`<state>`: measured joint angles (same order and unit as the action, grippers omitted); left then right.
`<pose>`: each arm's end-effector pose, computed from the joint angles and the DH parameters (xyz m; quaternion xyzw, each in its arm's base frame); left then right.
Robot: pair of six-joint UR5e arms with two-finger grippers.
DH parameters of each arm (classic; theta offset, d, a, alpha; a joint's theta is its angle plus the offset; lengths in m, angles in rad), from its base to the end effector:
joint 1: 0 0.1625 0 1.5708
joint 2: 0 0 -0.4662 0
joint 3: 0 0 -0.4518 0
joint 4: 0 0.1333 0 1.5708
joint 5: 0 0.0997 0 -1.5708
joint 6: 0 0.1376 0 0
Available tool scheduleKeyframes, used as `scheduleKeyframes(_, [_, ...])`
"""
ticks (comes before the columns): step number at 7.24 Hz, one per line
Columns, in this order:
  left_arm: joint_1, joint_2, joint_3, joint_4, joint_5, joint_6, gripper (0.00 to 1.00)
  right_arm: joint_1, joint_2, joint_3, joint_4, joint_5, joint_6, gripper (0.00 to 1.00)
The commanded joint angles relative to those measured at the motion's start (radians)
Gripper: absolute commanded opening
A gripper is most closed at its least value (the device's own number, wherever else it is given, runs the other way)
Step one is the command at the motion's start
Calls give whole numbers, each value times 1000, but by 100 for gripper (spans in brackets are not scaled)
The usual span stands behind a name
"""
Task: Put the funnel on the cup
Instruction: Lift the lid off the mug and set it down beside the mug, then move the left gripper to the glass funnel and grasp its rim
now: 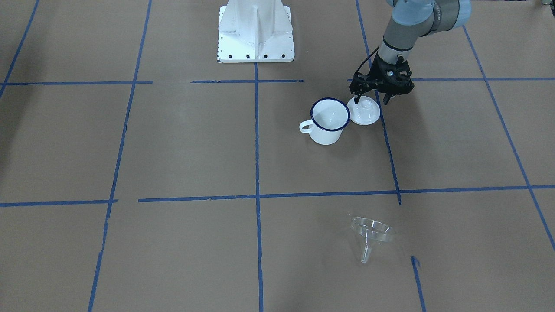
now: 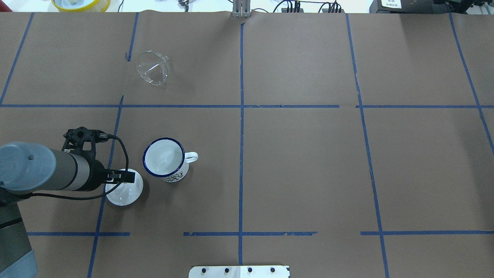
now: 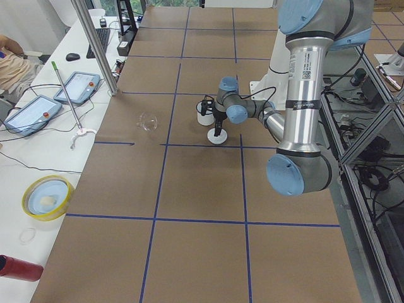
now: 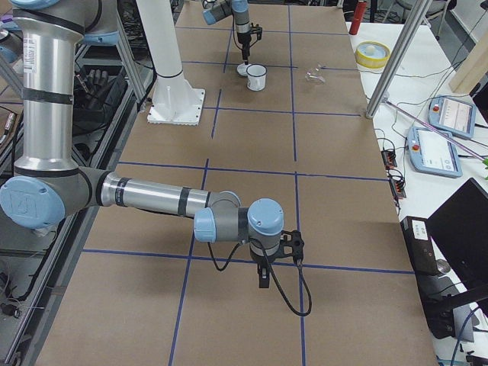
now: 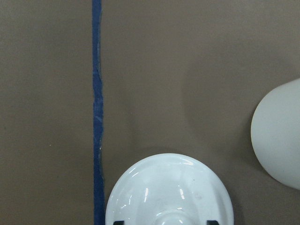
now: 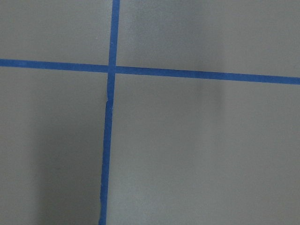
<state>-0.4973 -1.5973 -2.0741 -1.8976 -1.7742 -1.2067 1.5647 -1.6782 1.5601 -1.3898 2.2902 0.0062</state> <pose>0.4501 -0.3643 0.4131 0.0886 0.4140 -0.0182 0.9058 0.0396 -0.5049 0.7763 0.0273 -0.3520 -0.0110 0.9355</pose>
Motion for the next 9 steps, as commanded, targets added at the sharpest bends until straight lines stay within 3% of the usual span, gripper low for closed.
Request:
scheduleKeyframes(1, [-116, -33, -70, -3, -5, -14, 100, 0, 0, 0, 0, 0, 0, 100])
scheduleKeyframes(3, [-189, -212, 35, -27, 25, -289, 100, 0, 0, 0, 0, 0, 0, 100])
scheduleKeyframes(4, [-188, -269, 114, -93, 103, -436, 100, 0, 0, 0, 0, 0, 0, 100])
scheduleKeyframes(7, [-190, -390, 497, -479, 244, -854, 100, 0, 0, 0, 0, 0, 0, 100])
scheduleKeyframes(9, [-210, -499, 716, -546, 315, -915, 100, 0, 0, 0, 0, 0, 0, 100])
